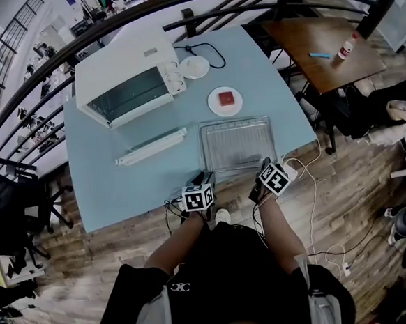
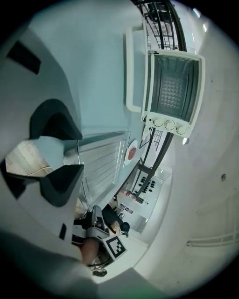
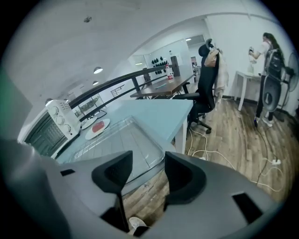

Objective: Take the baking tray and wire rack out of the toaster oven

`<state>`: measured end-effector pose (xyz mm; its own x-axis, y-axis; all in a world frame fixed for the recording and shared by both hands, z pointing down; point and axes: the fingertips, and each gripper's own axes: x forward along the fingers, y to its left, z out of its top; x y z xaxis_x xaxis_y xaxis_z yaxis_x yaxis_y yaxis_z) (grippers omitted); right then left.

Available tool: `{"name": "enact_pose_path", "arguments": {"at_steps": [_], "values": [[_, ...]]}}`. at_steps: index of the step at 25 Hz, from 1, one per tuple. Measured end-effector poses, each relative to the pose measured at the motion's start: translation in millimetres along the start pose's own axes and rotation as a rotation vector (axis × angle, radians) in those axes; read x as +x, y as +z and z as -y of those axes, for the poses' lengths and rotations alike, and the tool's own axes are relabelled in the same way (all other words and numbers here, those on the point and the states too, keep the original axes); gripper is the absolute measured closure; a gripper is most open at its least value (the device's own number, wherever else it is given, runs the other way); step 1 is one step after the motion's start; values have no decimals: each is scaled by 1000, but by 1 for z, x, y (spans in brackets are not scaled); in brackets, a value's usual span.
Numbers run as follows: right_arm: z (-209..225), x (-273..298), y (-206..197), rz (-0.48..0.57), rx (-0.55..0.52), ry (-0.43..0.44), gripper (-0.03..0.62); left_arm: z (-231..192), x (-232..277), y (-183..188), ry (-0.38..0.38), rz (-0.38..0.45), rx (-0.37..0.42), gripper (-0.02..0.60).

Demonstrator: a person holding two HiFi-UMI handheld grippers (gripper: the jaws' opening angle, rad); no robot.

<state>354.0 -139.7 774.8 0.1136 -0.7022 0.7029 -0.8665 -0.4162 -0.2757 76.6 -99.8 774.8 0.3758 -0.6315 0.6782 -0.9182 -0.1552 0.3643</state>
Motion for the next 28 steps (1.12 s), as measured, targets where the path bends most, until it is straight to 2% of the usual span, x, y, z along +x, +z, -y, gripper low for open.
{"name": "enact_pose_path", "arguments": {"at_steps": [8,13,14,16,19,22,25,28], "values": [[6,-3,3,42,9,-6,355,-2,-6,13,9,51,26,410],[8,-11,21,133,-38,9,355,1,-13,33,17,117,71,413],[6,-13,27,164,-58,16,361,2,-15,39,18,134,83,419],[-1,-20,40,231,-111,36,418,5,-21,53,22,176,104,443],[-18,-33,56,300,-173,84,504,10,-33,77,30,253,141,502],[-44,-48,71,354,-219,166,590,14,-47,105,44,332,181,531],[-79,-69,85,402,-259,299,592,16,-64,128,61,393,210,549],[-114,-91,99,451,-327,393,592,16,-82,146,64,443,192,561]]}}
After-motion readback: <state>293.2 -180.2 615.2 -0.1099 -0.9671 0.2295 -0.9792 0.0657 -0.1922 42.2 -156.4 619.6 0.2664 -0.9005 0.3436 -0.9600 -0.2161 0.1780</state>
